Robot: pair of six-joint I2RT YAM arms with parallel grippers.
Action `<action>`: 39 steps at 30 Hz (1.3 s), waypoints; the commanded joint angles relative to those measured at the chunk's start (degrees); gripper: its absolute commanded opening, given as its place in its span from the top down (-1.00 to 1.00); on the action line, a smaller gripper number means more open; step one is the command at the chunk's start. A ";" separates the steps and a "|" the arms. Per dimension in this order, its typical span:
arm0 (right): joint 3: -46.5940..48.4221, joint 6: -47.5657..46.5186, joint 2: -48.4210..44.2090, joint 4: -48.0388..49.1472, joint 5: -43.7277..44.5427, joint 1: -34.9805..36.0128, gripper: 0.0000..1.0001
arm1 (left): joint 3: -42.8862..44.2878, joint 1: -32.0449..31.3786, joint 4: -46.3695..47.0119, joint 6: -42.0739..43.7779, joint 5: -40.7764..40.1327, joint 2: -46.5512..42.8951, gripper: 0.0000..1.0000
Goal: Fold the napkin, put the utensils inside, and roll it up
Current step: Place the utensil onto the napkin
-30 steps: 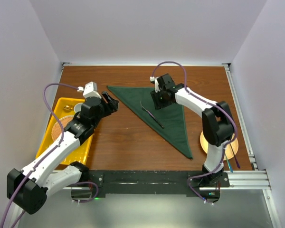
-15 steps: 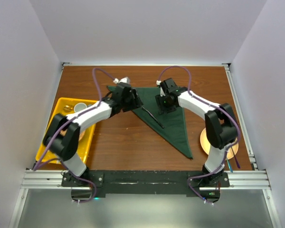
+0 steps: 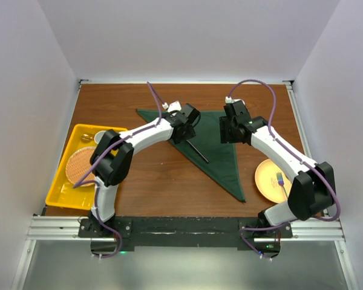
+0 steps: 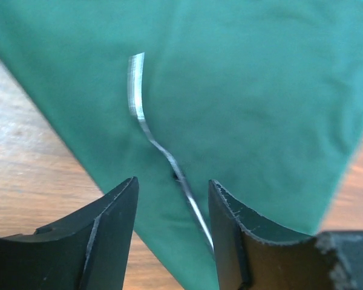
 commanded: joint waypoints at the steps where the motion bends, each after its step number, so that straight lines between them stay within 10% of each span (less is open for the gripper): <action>1: -2.63 0.19 -2.79 0.36 1.50 -0.42 -0.22 | 3.71 -0.14 -4.77 -4.60 -5.42 3.58 -0.07; 29: -5.71 -1.39 -4.73 1.41 -2.36 -1.74 -0.22 | 8.55 1.70 -4.60 -6.80 -7.45 9.91 0.46; 39: -3.17 -2.62 -2.10 1.85 -12.20 -1.66 -0.40 | 3.64 2.41 0.14 -4.08 -5.95 6.05 1.00</action>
